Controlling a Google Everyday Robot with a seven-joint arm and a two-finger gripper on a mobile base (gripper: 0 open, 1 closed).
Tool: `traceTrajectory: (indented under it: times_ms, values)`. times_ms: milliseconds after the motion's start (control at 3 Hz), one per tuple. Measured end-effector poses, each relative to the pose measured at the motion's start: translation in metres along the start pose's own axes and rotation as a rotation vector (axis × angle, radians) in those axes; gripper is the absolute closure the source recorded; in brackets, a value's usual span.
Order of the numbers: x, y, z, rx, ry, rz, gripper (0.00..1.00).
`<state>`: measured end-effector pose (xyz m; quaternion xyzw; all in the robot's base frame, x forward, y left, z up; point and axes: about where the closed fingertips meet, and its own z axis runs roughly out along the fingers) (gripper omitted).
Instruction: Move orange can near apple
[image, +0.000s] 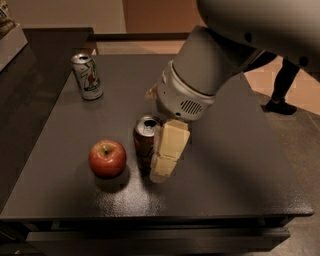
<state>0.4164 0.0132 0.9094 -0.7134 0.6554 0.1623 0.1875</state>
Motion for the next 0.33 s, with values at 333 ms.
traceTrajectory:
  times_ms: [333]
  values:
    - [-0.0001,0.0000,0.0000,0.000,0.000,0.000,0.00]
